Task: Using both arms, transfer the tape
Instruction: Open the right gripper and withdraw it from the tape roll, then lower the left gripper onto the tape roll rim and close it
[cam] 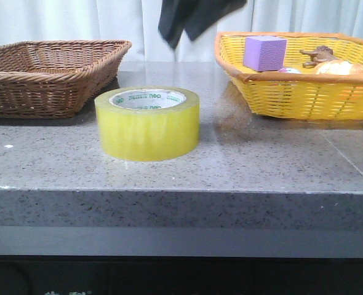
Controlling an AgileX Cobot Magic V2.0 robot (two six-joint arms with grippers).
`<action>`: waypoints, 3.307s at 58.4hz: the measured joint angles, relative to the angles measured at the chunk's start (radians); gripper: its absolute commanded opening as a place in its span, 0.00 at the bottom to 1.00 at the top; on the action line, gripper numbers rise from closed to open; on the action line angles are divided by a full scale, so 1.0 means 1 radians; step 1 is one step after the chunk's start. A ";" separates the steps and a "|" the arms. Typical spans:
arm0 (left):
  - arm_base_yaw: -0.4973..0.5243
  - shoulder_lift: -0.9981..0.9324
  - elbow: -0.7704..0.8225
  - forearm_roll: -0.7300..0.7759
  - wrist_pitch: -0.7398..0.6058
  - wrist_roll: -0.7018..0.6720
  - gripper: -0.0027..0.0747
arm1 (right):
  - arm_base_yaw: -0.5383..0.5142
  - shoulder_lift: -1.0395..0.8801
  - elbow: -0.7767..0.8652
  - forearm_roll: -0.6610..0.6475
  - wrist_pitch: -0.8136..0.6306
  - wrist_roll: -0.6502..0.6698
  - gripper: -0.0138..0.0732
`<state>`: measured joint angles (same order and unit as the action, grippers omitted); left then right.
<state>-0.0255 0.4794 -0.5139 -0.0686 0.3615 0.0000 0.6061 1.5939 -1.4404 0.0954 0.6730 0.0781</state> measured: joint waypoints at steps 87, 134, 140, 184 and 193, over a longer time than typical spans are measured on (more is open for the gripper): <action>0.000 0.000 0.000 0.000 0.000 0.000 0.89 | -0.410 -1.329 1.078 -0.045 -0.338 0.000 0.06; -0.413 0.743 -0.382 -0.307 0.291 0.045 0.89 | -0.410 -1.354 1.092 -0.047 -0.356 0.000 0.06; -0.457 0.823 -0.430 -0.334 0.268 0.045 0.89 | -0.410 -1.354 1.092 -0.047 -0.356 0.000 0.06; -0.502 1.094 -0.555 -0.396 0.192 0.045 0.25 | -0.410 -1.354 1.092 -0.047 -0.356 0.000 0.06; -0.504 1.090 -0.561 -0.392 0.190 0.048 0.08 | -0.410 -1.354 1.092 -0.047 -0.356 0.000 0.06</action>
<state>-0.5299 1.5696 -1.0748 -0.4608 0.5519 0.0483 0.1961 0.2403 -0.3484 0.0487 0.3173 0.0781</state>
